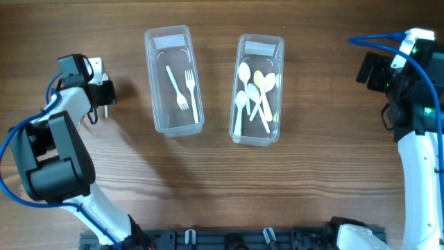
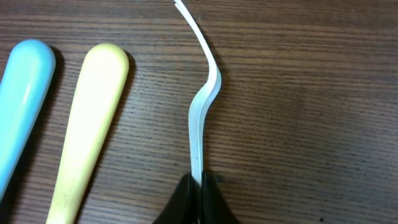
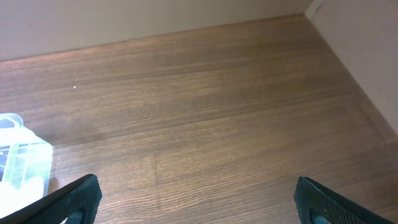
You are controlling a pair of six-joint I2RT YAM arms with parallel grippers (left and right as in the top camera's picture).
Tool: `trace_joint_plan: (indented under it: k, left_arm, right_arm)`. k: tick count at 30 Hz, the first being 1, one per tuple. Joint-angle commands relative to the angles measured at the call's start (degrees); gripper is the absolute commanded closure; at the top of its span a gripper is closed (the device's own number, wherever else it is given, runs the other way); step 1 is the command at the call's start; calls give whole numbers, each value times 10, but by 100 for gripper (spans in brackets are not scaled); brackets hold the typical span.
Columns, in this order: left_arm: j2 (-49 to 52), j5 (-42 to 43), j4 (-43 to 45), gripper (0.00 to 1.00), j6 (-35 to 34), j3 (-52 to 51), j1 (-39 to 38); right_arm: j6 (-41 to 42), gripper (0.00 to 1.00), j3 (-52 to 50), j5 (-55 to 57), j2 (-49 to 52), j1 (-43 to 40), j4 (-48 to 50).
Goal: Pack container
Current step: 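Grasp the last white fork with the left gripper, then drop the white fork into the left container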
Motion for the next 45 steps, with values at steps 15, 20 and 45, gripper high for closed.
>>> trace_joint_plan:
  k: [15, 20, 45]
  left_arm:
    - [-330, 80, -113, 96, -144, -1, -156]
    - [-321, 80, -180, 96, -239, -9, -218]
    - [-367, -178, -136, 21, -43, -20, -115]
  right_arm:
    - [-6, 0, 2, 1, 3, 0, 2]
    - [-6, 0, 2, 1, 3, 0, 2]
    - [-6, 0, 2, 1, 3, 0, 2]
